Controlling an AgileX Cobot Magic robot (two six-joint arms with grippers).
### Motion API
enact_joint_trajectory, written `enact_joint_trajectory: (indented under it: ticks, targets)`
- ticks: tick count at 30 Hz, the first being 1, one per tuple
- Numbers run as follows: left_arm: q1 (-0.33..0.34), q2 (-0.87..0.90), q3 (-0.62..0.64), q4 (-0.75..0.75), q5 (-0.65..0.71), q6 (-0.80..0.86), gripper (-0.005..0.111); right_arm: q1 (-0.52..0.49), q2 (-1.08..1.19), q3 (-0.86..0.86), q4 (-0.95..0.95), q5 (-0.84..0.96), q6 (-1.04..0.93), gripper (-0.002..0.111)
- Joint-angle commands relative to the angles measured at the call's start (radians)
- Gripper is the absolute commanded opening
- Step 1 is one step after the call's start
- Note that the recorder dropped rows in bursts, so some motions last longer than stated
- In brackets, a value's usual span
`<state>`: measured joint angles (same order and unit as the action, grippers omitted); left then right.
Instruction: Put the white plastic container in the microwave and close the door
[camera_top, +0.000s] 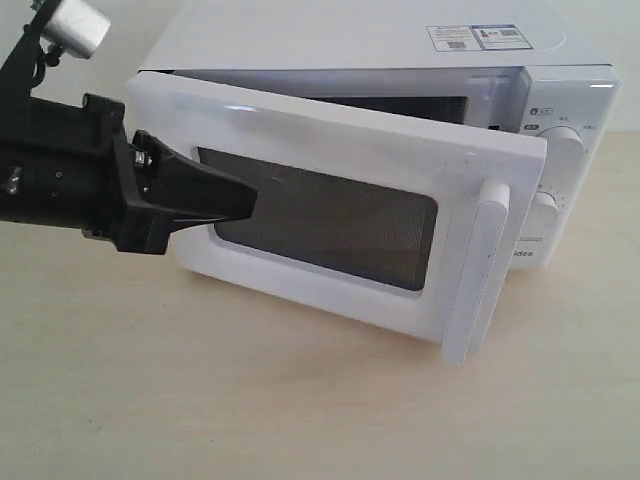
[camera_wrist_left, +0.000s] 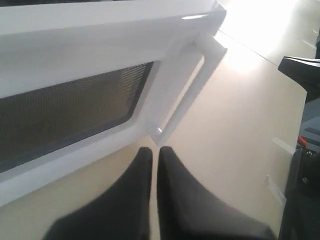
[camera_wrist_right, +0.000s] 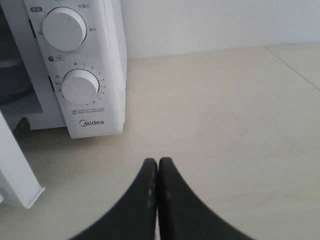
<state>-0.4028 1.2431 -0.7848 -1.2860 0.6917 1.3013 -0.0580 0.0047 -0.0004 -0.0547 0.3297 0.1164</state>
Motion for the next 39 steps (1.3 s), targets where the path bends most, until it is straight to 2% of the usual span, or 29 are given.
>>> enact_joint_trajectory:
  ticks: [1, 12, 26, 34, 37, 39]
  targets:
    - [-0.005, -0.056, -0.004, -0.025, -0.04, 0.008, 0.004, -0.004, -0.005, 0.0, -0.003, -0.003, 0.001, 0.0]
    - [-0.005, -0.179, -0.004, -0.025, -0.046, 0.008, 0.004, -0.004, -0.005, 0.0, -0.003, -0.003, 0.001, 0.0]
    - [-0.005, -0.2, -0.004, -0.025, -0.054, -0.011, 0.004, -0.004, -0.005, 0.0, -0.003, -0.003, 0.001, 0.0]
    - [-0.005, -0.44, -0.004, -0.026, -0.063, -0.031, 0.004, -0.004, -0.005, 0.0, -0.003, -0.003, 0.001, 0.0]
    - [-0.005, -0.523, -0.004, 0.046, -0.063, -0.105, 0.004, -0.004, -0.005, 0.0, -0.087, -0.067, -0.087, 0.0]
    - [-0.005, -0.555, -0.004, 0.139, -0.063, -0.198, 0.004, -0.004, -0.005, 0.0, -0.106, -0.24, -0.087, 0.0]
